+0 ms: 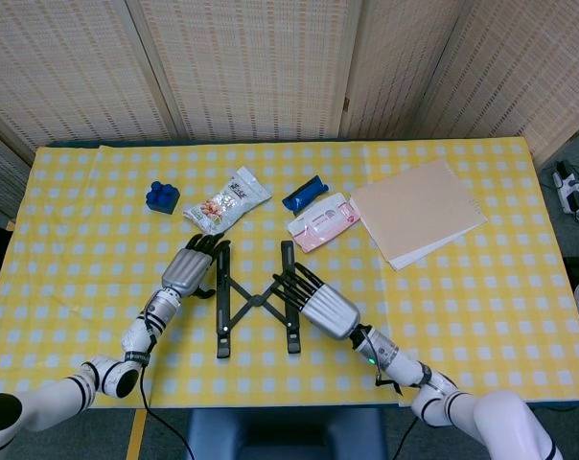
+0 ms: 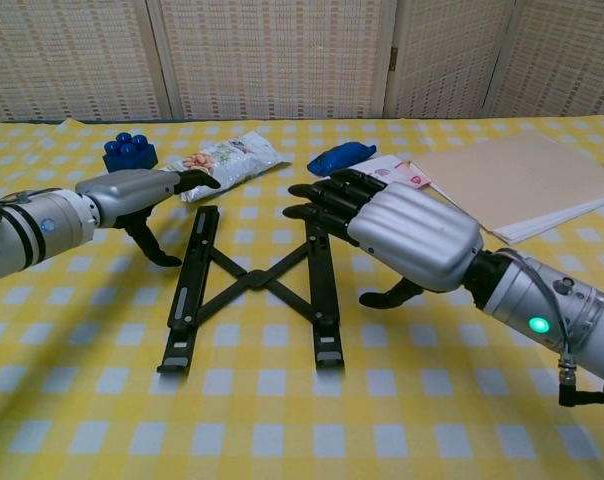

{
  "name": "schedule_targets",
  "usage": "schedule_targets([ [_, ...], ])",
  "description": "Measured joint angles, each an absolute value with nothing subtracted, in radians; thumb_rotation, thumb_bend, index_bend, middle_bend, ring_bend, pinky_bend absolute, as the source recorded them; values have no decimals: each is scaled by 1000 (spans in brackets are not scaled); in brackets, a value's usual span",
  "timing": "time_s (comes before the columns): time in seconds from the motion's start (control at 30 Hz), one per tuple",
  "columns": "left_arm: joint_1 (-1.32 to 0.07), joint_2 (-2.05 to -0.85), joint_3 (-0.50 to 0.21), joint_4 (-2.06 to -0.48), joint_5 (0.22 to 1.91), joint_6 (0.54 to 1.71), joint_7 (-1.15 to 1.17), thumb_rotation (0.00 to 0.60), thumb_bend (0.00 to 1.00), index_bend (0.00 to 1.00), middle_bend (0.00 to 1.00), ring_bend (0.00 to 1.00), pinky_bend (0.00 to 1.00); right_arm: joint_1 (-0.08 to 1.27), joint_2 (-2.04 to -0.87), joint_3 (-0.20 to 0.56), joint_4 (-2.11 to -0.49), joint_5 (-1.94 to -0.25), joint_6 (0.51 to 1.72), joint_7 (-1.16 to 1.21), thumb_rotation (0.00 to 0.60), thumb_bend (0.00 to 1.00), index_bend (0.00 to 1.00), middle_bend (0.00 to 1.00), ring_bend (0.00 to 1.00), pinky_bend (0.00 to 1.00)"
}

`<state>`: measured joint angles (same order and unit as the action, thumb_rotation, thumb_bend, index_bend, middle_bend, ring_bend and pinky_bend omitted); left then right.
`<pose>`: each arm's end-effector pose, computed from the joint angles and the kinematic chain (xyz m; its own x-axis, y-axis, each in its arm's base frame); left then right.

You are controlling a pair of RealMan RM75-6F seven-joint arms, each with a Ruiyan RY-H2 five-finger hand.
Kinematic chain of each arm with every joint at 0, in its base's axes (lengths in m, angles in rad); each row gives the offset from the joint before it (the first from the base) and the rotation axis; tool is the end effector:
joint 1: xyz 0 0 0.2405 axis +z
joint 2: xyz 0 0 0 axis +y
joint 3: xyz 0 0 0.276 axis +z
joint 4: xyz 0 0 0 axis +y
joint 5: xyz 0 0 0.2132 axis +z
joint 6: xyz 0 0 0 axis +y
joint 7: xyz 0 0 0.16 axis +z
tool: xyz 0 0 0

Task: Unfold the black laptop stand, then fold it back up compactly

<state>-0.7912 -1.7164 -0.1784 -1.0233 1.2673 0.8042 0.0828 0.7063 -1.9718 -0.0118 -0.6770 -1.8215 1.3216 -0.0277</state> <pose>-0.1962 0.4178 -0.0611 0.4968 0.2841 0.8201 0.8449 -0.3744 -0.3821 -0.1619 -0.3326 -0.1097 0.5631 0.1672 0.8093 -0.4662 -0.7443 0.4782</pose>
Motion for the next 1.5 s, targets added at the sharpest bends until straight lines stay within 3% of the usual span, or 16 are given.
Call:
schedule_targets([
  [0.63,-791,-1724,-184,-1034,1229,783,26,600,233,47,0,0,0,745,-2154,-54,-366,-1822,1380,82,600,214,0,0,0,0],
  [1.5,-802,-1696,-185,-1104,1208,723,-57,600,233,48,0,0,0,778,-2250,-118,-203,-1833,1492,101,600,214,0,0,0,0],
])
